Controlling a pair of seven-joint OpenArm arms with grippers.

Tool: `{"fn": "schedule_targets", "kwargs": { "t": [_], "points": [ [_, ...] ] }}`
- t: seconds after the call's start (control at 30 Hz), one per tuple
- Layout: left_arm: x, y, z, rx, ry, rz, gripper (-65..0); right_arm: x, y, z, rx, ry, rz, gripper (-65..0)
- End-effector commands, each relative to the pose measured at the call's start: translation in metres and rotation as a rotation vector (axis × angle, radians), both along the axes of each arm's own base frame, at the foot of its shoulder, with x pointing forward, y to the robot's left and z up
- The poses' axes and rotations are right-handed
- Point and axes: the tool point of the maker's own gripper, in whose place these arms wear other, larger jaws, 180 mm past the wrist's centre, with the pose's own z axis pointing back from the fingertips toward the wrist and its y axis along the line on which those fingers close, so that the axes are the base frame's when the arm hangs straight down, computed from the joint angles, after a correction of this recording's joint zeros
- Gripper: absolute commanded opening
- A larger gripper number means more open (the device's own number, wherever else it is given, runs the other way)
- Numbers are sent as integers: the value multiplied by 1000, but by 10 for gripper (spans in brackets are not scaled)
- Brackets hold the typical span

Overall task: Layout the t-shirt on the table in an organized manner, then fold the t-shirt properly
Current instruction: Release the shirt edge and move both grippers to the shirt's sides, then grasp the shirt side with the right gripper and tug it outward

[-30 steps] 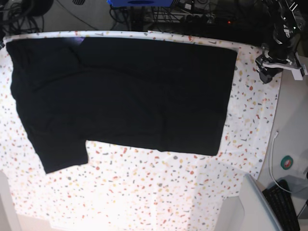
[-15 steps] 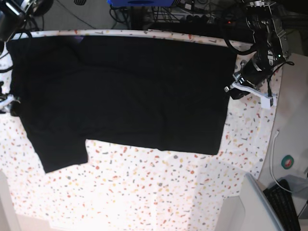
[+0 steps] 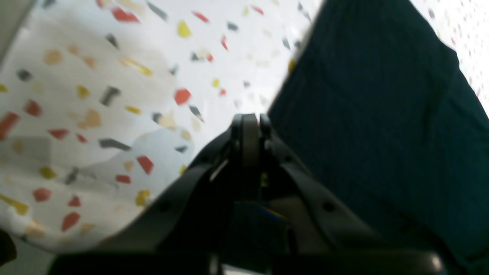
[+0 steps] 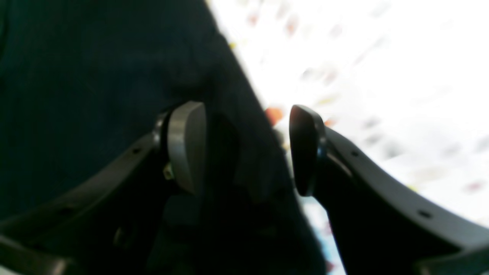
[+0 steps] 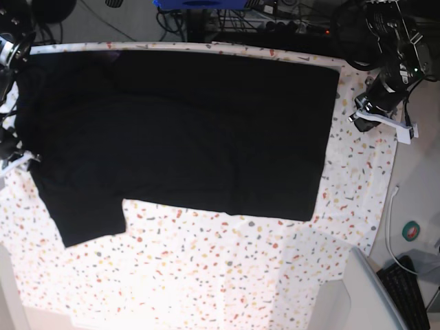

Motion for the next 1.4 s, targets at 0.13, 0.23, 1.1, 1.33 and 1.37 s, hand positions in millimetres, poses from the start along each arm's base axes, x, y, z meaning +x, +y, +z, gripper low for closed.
{"fn": "schedule_targets", "kwargs": {
  "t": [0.13,0.23,1.1,1.33,1.37],
  "points": [
    [-1,8,8,19,-22,3,-650,12,-13,10,-7,-89,-40,-317],
    [2,6,8,16,-26,-1,-650,12,-12,10,-5,-89,-40,-339],
    [-1,9,1,6,-7,14,-650,-64,42,55,-136,119,35,-650],
    [-1,9,1,5,-9,14,-650,-86,52,42,-99,248,53,-545],
    [-1,9,1,5,-9,14,-650,-85,51,45,-107,244,53,-476]
  ]
}}
